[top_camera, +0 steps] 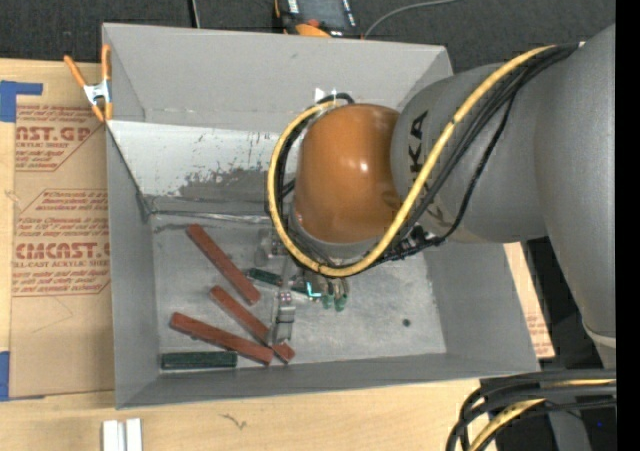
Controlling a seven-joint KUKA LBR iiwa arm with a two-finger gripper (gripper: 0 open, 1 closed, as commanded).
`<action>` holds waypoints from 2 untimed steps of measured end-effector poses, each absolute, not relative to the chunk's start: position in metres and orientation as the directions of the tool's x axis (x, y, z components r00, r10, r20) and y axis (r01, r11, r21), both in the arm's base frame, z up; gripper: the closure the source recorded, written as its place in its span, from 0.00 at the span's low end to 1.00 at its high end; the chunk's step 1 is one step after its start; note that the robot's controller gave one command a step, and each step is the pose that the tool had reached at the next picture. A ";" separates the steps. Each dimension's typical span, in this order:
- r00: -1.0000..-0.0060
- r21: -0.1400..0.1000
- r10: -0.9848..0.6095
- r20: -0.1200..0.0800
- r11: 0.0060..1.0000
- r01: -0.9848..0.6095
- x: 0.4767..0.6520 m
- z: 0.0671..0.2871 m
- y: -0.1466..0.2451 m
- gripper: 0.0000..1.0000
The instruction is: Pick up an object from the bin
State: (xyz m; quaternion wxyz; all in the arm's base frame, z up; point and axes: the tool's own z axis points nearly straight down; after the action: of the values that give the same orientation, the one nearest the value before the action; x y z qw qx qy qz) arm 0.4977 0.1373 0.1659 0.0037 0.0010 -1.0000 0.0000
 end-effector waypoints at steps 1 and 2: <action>-0.995 -0.001 0.103 0.002 0.995 0.103 0.560 0.080 0.108 0.00; -0.995 0.002 0.101 0.000 0.995 0.101 0.560 0.085 0.110 1.00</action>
Offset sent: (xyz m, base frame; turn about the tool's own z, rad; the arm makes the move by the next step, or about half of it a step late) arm 0.0627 -0.0278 -0.0810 0.1035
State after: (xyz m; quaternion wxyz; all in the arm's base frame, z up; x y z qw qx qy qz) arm 0.5603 0.1103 0.0847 -0.0001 -0.0504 -0.9987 -0.0008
